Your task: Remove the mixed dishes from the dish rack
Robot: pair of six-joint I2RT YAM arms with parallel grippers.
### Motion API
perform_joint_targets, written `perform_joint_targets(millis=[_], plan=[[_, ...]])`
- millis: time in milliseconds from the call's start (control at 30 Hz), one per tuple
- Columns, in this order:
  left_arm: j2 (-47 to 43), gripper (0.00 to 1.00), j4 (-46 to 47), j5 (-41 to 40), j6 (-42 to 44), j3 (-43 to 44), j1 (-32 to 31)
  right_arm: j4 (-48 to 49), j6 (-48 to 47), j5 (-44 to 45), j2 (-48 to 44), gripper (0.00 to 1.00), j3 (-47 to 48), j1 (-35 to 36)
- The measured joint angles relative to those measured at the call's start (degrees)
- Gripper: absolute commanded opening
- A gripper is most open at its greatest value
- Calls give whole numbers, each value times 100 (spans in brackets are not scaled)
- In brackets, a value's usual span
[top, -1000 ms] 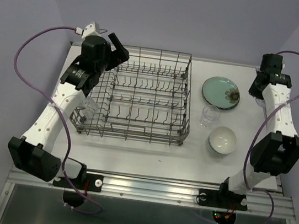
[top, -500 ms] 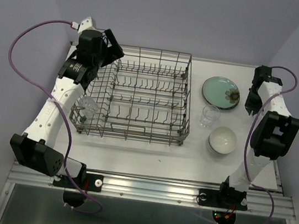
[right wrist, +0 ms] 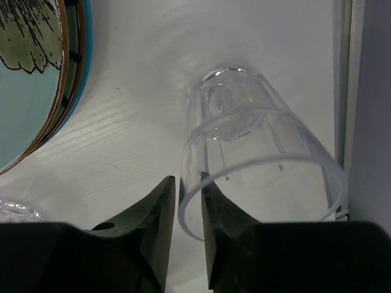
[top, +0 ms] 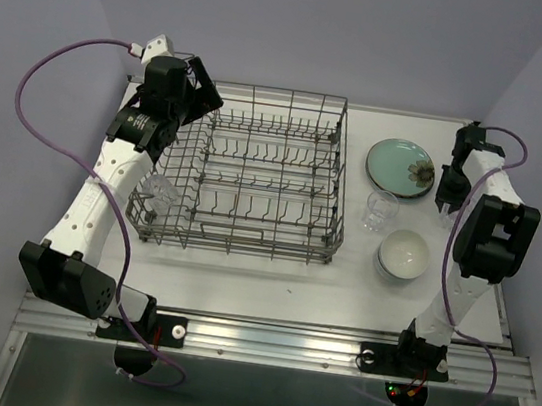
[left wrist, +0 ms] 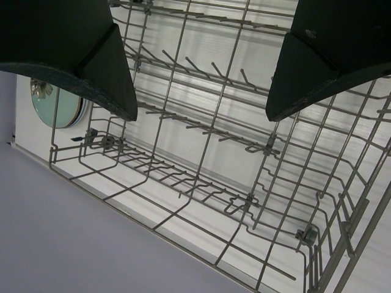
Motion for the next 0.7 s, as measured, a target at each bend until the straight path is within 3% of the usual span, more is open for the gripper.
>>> perform_joint_targets(millis=[67,167,400,533,700], plan=[[0,99,-26,-24,2,0,0,0,-20,17,0,38,2,0],[0,99,-66,-46,4,0,0,7,-28,37,0,72,2,-2],[0,99,-125,-94,48,0,11,-7,33,92,-20,100,87,0],[-13,99,-136,-96,109,-2,28,13,68,140,-315,100,197,0],[-140,99,-240,-179,146,-85,35,417,221,-247,-1526,100,116,-2]])
